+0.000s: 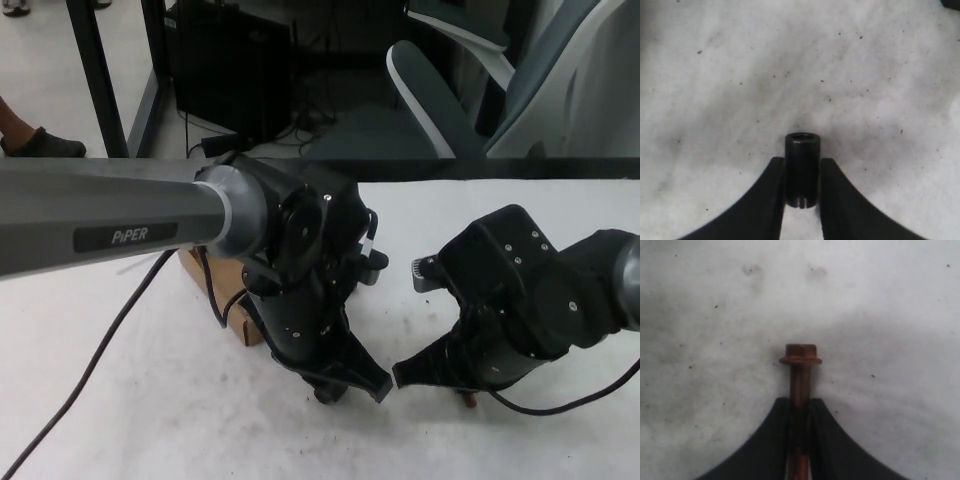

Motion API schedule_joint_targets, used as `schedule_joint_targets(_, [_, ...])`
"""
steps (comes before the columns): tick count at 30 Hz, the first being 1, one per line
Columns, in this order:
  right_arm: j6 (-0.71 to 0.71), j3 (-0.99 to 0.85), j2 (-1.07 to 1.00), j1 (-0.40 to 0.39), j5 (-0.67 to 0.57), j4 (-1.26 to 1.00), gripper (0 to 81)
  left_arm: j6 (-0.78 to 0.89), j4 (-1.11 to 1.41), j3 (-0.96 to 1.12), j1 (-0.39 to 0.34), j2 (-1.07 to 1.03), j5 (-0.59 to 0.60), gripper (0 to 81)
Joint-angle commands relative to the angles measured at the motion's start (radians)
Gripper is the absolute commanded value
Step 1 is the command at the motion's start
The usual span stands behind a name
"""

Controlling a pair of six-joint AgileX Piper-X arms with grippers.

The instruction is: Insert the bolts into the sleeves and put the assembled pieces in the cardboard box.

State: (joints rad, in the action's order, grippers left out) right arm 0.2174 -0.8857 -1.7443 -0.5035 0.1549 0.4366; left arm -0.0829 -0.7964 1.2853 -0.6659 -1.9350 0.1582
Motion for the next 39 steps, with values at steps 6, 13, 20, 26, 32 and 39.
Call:
schedule_joint_targets(6, [-0.040, -0.078, 0.017, 0.112, -0.218, -0.104, 0.2, -0.018, 0.028, 0.010, 0.040, 0.104, 0.010, 0.8])
schedule_joint_targets(13, [-0.038, -0.092, 0.086, 0.199, -0.576, -0.314, 0.2, -0.011, 0.123, 0.010, 0.100, 0.242, 0.086, 0.8])
schedule_joint_targets(20, [-0.037, -0.092, 0.124, 0.221, -0.787, -0.414, 0.2, -0.032, 0.158, 0.010, 0.128, 0.332, 0.230, 0.8])
schedule_joint_targets(26, [-0.009, -0.092, 0.168, 0.230, -0.874, -0.686, 0.2, -0.113, 0.158, 0.010, 0.149, 0.397, 0.346, 0.8])
schedule_joint_targets(32, [0.176, -0.092, 0.170, 0.270, -0.943, -0.903, 0.2, -0.142, 0.159, 0.010, 0.180, 0.437, 0.538, 0.8])
schedule_joint_targets(39, [0.227, -0.092, 0.171, 0.275, -1.048, -0.930, 0.2, -0.193, 0.327, -0.013, 0.182, 0.443, 0.630, 0.8])
